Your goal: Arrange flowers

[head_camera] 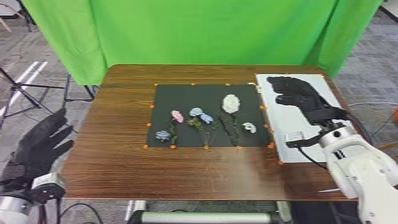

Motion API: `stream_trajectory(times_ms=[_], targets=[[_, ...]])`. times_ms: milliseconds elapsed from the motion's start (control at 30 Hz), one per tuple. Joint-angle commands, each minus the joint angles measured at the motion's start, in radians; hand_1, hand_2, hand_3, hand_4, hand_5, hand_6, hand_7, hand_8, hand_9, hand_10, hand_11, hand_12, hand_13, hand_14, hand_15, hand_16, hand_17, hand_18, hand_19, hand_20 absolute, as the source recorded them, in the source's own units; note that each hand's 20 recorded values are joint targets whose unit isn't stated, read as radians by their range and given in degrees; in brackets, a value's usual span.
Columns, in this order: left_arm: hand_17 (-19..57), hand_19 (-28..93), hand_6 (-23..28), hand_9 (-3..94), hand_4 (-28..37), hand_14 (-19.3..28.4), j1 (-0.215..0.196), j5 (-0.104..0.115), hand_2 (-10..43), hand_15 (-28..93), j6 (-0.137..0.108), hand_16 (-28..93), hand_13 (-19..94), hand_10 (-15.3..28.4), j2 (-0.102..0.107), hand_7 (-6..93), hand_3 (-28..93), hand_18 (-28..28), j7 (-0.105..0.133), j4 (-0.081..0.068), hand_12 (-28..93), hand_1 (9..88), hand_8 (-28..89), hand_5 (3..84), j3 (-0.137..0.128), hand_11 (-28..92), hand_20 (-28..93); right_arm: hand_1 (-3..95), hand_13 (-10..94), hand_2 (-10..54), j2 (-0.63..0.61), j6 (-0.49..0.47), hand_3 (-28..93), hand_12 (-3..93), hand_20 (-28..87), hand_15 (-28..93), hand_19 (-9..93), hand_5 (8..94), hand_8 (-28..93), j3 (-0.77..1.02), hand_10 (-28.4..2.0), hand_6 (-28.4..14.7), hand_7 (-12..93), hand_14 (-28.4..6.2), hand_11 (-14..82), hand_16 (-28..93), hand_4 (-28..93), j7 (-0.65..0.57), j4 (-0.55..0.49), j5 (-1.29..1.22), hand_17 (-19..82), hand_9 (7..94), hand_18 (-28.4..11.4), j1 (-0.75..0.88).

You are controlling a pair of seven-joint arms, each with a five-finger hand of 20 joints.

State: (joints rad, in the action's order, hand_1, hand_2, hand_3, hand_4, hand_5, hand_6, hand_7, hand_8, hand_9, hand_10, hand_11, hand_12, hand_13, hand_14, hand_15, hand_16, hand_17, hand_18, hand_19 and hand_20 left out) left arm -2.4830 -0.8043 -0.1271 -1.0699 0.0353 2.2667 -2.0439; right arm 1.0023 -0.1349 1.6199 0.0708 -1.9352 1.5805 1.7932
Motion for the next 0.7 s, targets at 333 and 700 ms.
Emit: stream_trajectory(times_ms=[333,700], targets=[[-15.7,35,0.2,13.1,-28.2,12.5,0.099,-0.017,-3.8,6,0.082,8,8,7.8,-0.019,14.5,66,21.2,0.019,-0.015,20,19.8,-8,17.8,0.097,1,6,9.1,17,-2.8,0.208,-0.111,79,21.6,17,-6,25,27.0,-7,0.169,-11.1,-2.4,6,-12.9,-0.7,34,-26,-0.031,-0.091,-0.755,-3,25.7,-20.3,0.261],[-16.3,34,0.2,14.0,-28.3,11.3,0.167,0.023,-5.2,6,0.097,10,10,7.2,-0.002,16.9,68,21.7,0.103,-0.05,23,19.8,-9,18.3,0.169,3,5,9.5,16,-2.3,0.244,-0.158,78,22.1,15,-7,26,25.1,-6,0.154,-12.3,-3.4,6,-13.0,-1.0,34,-25,-0.072,-0.078,-0.683,-5,23.9,-20.6,0.213]])
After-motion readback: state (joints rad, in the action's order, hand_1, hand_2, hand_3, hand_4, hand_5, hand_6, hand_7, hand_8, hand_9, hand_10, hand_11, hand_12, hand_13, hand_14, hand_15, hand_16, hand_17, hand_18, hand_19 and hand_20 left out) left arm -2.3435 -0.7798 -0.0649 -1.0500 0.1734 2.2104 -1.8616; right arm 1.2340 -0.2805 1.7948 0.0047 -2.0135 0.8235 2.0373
